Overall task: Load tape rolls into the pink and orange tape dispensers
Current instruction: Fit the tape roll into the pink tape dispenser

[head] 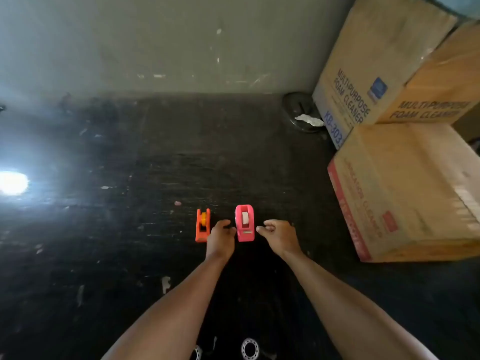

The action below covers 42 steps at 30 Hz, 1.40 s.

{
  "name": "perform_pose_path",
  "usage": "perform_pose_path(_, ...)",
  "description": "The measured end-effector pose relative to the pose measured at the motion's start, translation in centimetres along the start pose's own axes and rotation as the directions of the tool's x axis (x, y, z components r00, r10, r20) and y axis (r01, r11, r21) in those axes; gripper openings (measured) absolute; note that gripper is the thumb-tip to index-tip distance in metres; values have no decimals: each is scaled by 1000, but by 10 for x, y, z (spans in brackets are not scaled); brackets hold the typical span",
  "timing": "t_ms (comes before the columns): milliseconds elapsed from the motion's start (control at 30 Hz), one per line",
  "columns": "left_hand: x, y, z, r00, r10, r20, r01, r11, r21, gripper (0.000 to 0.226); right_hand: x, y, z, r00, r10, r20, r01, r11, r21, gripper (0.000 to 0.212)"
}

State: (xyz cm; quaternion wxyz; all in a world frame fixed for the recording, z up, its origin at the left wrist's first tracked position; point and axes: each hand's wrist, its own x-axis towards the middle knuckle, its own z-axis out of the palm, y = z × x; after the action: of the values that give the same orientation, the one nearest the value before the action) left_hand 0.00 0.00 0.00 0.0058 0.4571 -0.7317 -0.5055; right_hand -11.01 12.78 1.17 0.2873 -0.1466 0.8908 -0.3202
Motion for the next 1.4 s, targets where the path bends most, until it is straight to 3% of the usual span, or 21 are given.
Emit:
perform_pose_path(133, 12, -1, 13, 994, -83, -65, 77, 994, -83, 44, 20, -1, 4, 1000, 5, 3, -5, 999, 42, 45)
perform_pose_path(500, 18, -26, 27, 998, 8, -55, -13, 996, -90, 45, 32, 7, 25, 999, 40, 13, -41, 996, 81, 32)
perform_pose_path(1033, -110, -86, 12, 998, 64, 30, -66, 994, 86, 42, -109, 70, 56, 1000, 0, 31, -4, 991, 136, 24)
perform_pose_path(1400, -137, -102, 19, 997, 76, 20, -77, 994, 76, 38, -140, 84, 64, 1000, -18, -7, 19, 993, 120, 28)
